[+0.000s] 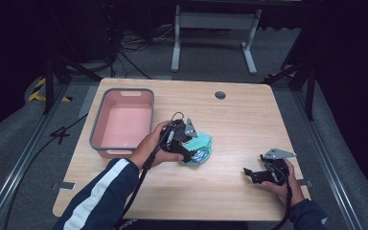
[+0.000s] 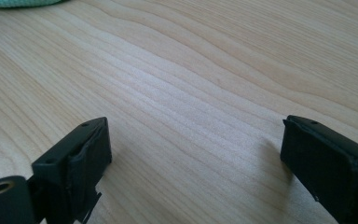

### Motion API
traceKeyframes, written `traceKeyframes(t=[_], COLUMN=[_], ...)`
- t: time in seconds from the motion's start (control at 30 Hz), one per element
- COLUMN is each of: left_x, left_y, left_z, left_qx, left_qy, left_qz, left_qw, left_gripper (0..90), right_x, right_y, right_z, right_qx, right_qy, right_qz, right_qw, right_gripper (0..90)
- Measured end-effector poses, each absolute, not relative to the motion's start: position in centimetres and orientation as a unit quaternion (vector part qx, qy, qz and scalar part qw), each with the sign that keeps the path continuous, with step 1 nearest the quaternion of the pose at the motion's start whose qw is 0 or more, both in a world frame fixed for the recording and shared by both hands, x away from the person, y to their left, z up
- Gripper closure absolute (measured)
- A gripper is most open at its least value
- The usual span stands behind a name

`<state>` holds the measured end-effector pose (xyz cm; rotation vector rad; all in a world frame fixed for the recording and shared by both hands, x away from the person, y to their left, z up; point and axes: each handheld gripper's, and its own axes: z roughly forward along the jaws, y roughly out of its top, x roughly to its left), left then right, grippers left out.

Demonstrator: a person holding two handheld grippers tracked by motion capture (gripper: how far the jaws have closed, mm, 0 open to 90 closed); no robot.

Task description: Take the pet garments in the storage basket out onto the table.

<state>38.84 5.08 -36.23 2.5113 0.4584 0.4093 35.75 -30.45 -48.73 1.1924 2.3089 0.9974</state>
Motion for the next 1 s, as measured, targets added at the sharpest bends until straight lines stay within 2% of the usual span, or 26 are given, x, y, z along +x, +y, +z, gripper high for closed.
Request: traceKeyframes(t=[1.0], left_x=[34.0], left_y=[14.6], left_z=[-38.7], left_qx=[0.932], left_qy=[0.161], left_qz=[0.169], left_qw=[0.278], left_gripper=[21.0], right_x=[35.7], right_y=[-30.4], right_z=[-48.7], right_qx=[0.422], right_qy=[0.816], right_qz=[0.352], right_qw=[0.178], right_gripper=[8.9])
